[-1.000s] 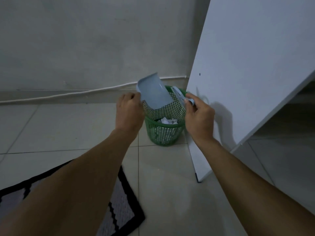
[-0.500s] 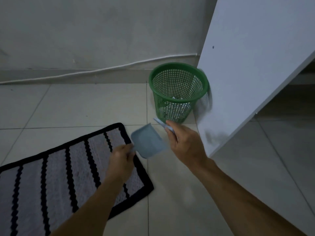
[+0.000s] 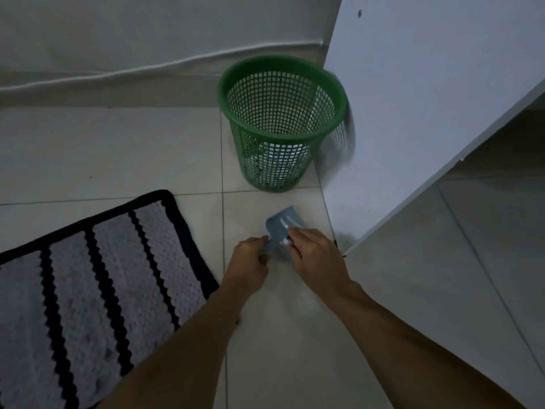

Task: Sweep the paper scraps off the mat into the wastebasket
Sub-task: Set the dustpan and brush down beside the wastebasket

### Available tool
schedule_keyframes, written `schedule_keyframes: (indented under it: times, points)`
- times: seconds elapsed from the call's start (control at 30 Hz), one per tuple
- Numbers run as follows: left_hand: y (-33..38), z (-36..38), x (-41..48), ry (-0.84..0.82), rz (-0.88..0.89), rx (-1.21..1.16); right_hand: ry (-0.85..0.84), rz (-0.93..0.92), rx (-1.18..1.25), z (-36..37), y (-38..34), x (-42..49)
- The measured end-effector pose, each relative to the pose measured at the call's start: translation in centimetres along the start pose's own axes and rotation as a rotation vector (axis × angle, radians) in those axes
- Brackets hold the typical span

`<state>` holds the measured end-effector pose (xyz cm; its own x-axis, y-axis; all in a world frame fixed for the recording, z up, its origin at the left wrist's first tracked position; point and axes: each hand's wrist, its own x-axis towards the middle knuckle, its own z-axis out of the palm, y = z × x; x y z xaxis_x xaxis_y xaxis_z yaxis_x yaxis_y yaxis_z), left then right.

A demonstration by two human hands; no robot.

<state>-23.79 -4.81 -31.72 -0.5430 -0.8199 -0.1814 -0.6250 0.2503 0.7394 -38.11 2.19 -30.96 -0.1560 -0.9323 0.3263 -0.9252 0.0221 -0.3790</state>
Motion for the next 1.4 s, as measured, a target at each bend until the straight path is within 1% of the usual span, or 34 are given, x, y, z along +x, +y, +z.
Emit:
schedule_keyframes:
  times: [0.07,0.13,0.2,0.27,0.33,0.4,0.47,0.6,0.7,0.83,0.9,1.03,1.1,1.2,1.27,1.33,1.4]
  points:
    - [-0.4,-0.1,1.1,-0.042,-0.003,-0.005,-0.01,0.031,0.027,0.6,0.5,0.7]
    - [-1.1,-0.4,1.9,-0.036,-0.021,0.006,-0.021,0.088,0.082,1.2,1.2,1.4]
    - [-2.0,-0.9,2.1,0.049,-0.047,0.052,-0.049,0.121,0.112,1.9,1.6,2.4]
    - [-2.7,-1.5,2.1,0.148,-0.092,0.061,-0.079,0.095,0.112,2.6,1.6,3.4]
    - [-3.1,-1.7,2.0,0.205,-0.14,0.037,-0.092,0.07,0.115,3.3,1.4,4.3]
    - [-3.4,-1.7,1.9,0.234,-0.115,-0.006,-0.092,0.067,0.12,4.1,1.0,4.8]
    - [-3.5,-1.4,2.1,0.236,-0.057,-0.022,-0.109,0.024,0.109,4.9,0.6,4.7]
    - [-3.9,-1.3,2.5,0.23,-0.044,-0.013,-0.119,-0.071,0.052,5.8,0.6,4.1]
    - [-4.0,-1.4,2.6,0.229,-0.032,-0.013,-0.165,-0.124,0.008,5.6,1.1,4.4]
    - [-3.7,-1.6,3.0,0.224,-0.036,-0.056,-0.195,-0.151,-0.06,5.6,1.6,4.9]
    - [-3.6,-1.7,3.2,0.229,-0.007,-0.065,-0.204,-0.134,-0.1,5.8,2.0,4.7]
    - [-3.4,-1.8,4.0,0.189,0.044,-0.047,-0.241,-0.16,-0.095,5.5,3.0,3.8]
    - [-3.4,-1.8,4.2,0.198,0.049,-0.047,-0.258,-0.168,-0.115,5.2,3.2,3.9]
    - [-3.0,-1.5,4.1,0.214,0.059,-0.028,-0.271,-0.138,-0.153,5.1,2.8,4.4]
    - [-3.1,-1.5,4.0,0.181,0.034,0.006,-0.282,-0.097,-0.184,5.4,2.3,4.3]
    - [-3.5,-1.5,3.9,0.16,0.039,0.085,-0.269,-0.012,-0.21,5.6,2.0,4.2]
    - [-4.4,-1.8,3.3,0.179,0.069,0.19,-0.243,0.072,-0.249,5.8,1.8,4.1]
